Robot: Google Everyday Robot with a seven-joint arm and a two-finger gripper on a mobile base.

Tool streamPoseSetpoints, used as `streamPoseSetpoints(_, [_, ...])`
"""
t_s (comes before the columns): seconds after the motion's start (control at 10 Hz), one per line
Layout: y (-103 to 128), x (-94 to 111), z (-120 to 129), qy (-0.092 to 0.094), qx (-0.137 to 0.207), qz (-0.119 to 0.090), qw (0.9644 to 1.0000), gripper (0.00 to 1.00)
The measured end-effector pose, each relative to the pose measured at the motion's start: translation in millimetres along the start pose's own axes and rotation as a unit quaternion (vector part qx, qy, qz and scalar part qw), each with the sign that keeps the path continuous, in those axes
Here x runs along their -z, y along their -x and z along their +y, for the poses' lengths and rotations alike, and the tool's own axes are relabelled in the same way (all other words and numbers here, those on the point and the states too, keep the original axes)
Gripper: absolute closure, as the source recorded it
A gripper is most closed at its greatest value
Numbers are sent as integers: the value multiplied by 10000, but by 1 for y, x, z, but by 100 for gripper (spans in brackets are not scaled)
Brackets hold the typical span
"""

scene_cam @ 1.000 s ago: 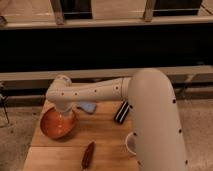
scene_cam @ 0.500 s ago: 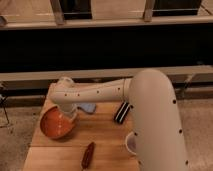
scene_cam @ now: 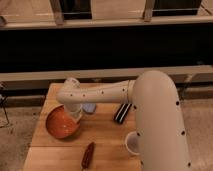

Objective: Push the ceramic bowl across the table

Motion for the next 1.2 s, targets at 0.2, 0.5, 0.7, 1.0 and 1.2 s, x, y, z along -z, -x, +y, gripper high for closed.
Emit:
streamPoseSetpoints(0.2, [-19,-2,18,48,-203,-14,9998,100])
streamPoseSetpoints(0.5, [-41,-5,37,69,-460,-73,9989,100])
streamPoseSetpoints(0.7, [-54,-6,46,81,-619,-121,9980,100])
streamPoseSetpoints(1.0, [-69,-7,55,81,-765,-131,9969,100])
streamPoseSetpoints(1.2, [-68,-7,55,88,-750,-131,9971,100])
